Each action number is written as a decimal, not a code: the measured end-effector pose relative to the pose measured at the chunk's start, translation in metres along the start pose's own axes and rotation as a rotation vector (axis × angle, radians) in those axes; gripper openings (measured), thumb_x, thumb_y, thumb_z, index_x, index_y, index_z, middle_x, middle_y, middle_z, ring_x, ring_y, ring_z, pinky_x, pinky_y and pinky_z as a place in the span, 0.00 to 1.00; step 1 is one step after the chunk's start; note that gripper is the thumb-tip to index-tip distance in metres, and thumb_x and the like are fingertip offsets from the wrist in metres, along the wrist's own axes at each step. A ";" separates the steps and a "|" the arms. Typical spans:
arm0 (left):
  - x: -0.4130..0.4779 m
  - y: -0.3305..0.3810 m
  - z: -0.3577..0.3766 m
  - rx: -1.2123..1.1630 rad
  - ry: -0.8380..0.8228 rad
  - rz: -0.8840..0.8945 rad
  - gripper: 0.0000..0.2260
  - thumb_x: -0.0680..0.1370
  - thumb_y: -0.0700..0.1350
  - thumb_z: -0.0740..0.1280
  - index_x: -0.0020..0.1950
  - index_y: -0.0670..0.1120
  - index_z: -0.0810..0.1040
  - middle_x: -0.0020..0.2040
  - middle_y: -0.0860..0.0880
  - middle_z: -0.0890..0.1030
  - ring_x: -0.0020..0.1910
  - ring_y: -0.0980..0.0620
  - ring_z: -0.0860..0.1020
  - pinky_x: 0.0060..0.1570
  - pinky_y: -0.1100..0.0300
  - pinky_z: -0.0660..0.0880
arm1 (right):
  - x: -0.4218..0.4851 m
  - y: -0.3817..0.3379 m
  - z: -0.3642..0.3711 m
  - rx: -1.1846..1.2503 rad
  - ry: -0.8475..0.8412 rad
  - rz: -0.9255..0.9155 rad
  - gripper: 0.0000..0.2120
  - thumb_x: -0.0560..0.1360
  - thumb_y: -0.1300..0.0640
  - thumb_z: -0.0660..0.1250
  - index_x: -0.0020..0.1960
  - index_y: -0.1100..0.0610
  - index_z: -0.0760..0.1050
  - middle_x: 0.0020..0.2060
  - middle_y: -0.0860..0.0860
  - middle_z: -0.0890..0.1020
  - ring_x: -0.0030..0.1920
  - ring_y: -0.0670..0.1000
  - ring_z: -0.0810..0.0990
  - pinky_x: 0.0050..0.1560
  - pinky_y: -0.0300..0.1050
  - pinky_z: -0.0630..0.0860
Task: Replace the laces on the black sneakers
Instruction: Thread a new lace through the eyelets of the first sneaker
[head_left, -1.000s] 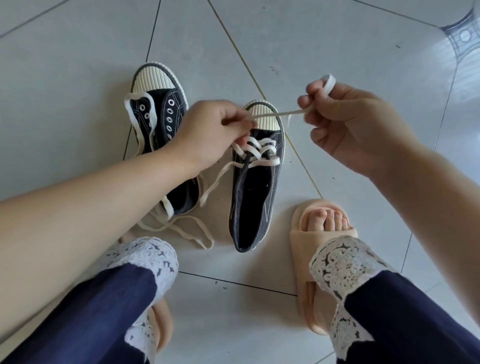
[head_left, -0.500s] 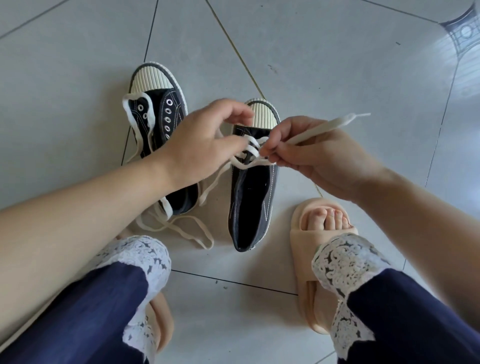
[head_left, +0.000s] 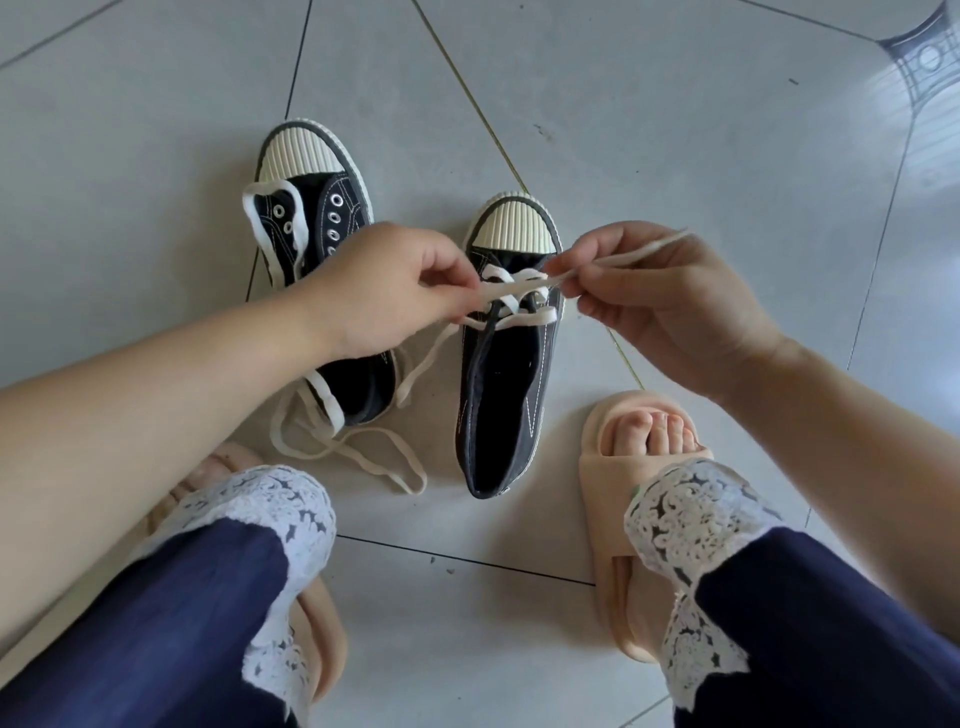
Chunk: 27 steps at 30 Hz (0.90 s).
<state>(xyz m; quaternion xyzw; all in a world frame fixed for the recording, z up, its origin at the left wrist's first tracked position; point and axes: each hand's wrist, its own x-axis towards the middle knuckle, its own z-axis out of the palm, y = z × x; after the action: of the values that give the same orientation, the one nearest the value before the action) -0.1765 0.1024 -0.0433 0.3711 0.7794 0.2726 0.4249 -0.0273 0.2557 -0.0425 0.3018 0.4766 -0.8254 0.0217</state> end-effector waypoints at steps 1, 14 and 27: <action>0.000 -0.003 -0.004 0.018 0.002 -0.004 0.03 0.72 0.46 0.70 0.39 0.52 0.79 0.33 0.59 0.79 0.34 0.63 0.75 0.37 0.75 0.67 | 0.000 -0.002 -0.004 0.011 0.026 -0.009 0.08 0.67 0.68 0.65 0.36 0.58 0.80 0.37 0.53 0.83 0.36 0.45 0.80 0.39 0.34 0.75; 0.013 0.029 0.003 0.026 -0.144 0.026 0.12 0.72 0.52 0.68 0.54 0.51 0.80 0.46 0.57 0.81 0.46 0.62 0.77 0.46 0.74 0.69 | -0.005 0.004 0.007 -0.441 0.022 -0.073 0.12 0.69 0.71 0.69 0.39 0.54 0.80 0.36 0.43 0.83 0.43 0.44 0.81 0.50 0.35 0.74; 0.009 0.016 0.028 -0.315 -0.009 -0.239 0.07 0.73 0.42 0.69 0.40 0.39 0.78 0.25 0.57 0.75 0.21 0.64 0.69 0.20 0.74 0.62 | -0.005 0.026 0.005 -0.686 0.313 0.136 0.08 0.69 0.57 0.71 0.43 0.50 0.72 0.37 0.46 0.78 0.39 0.49 0.80 0.46 0.51 0.80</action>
<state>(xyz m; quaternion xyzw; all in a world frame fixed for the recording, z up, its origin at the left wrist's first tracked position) -0.1499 0.1216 -0.0498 0.2061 0.7636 0.3374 0.5105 -0.0173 0.2361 -0.0584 0.4304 0.7016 -0.5586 0.1030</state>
